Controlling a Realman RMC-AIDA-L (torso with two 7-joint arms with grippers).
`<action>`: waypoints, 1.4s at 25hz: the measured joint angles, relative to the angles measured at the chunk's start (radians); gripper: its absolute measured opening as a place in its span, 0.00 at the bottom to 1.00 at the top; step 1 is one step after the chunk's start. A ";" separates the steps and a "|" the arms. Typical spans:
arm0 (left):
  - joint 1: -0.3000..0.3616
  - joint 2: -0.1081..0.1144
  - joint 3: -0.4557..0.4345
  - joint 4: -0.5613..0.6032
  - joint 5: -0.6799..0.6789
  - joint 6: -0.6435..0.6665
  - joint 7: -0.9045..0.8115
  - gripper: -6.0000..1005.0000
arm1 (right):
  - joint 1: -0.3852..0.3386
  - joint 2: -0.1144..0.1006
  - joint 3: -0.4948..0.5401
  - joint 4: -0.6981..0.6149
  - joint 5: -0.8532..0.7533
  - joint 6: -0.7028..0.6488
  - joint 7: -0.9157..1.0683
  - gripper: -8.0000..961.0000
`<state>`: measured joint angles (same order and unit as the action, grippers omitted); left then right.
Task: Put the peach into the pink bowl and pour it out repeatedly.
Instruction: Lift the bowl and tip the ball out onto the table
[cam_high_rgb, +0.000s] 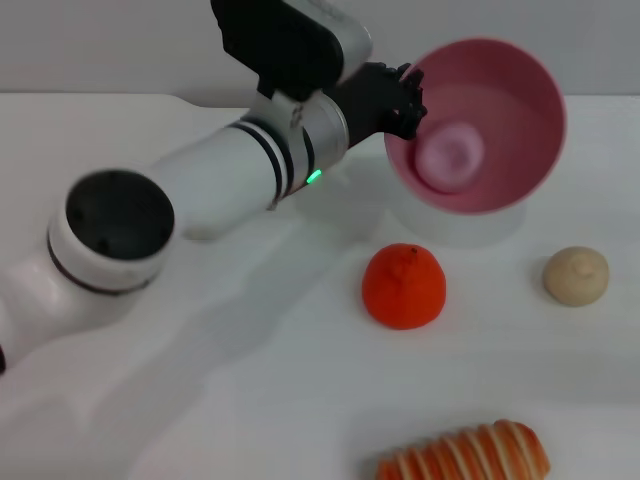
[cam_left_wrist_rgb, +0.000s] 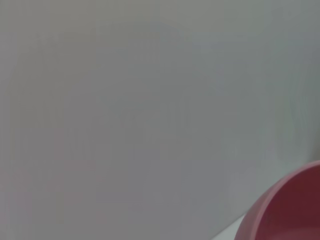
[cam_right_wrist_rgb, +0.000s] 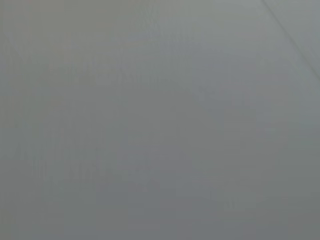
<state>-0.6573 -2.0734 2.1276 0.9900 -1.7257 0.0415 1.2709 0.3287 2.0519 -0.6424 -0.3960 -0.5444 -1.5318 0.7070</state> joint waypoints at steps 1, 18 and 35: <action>0.013 0.000 0.032 0.021 0.019 0.050 0.000 0.11 | 0.002 -0.001 0.000 0.000 0.000 0.000 0.000 0.59; 0.120 0.004 0.356 0.048 0.605 0.570 -0.366 0.11 | 0.011 0.002 -0.008 0.001 -0.006 0.001 0.023 0.59; 0.137 0.003 0.396 -0.113 1.041 0.859 -0.870 0.11 | 0.007 0.010 -0.010 -0.003 -0.009 0.001 0.038 0.59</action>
<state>-0.5202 -2.0702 2.5231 0.8769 -0.6843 0.9006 0.4004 0.3359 2.0618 -0.6519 -0.3989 -0.5538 -1.5310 0.7454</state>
